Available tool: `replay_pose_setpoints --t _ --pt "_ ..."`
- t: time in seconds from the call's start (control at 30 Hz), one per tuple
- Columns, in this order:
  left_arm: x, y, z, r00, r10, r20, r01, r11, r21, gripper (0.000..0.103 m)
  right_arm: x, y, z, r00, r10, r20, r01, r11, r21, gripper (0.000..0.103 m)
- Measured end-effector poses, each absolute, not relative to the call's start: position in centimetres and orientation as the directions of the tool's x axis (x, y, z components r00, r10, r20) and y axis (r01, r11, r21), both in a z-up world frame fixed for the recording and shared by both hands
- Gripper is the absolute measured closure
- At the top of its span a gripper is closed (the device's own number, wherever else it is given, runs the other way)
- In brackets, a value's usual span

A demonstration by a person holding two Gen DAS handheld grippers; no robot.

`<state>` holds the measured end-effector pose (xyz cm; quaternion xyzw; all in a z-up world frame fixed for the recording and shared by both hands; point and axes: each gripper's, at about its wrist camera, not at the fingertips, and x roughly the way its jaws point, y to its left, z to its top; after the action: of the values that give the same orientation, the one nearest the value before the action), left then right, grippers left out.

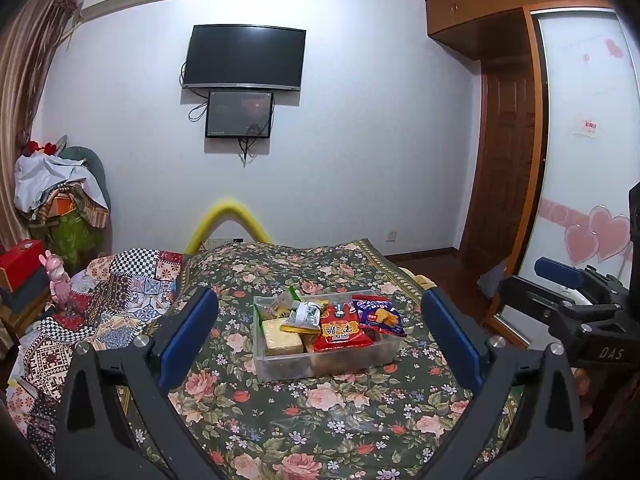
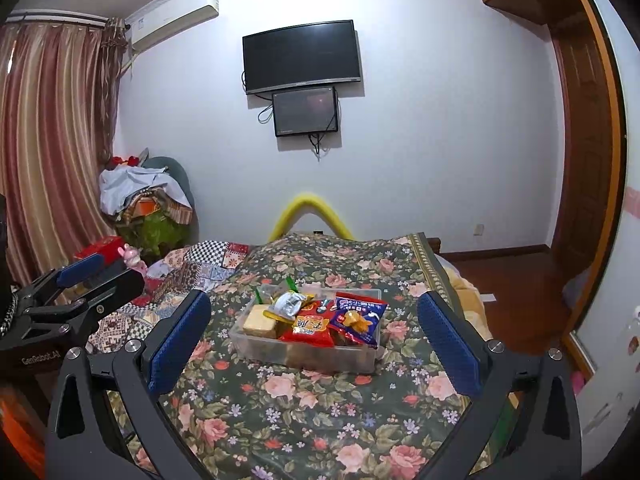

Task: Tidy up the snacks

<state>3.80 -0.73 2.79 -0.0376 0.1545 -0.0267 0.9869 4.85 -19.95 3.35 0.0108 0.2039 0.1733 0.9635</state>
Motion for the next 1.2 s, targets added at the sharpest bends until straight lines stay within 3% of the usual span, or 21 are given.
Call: replay_pose_setpoints --t 1.2 --pt "3.58 -1.51 3.12 0.956 -0.082 -0.282 0.065 0.995 -0.070 0.000 4.87 -20.53 3.70 0.862 0.330 -0.384 -0.319 0.943 0.093 0.000"
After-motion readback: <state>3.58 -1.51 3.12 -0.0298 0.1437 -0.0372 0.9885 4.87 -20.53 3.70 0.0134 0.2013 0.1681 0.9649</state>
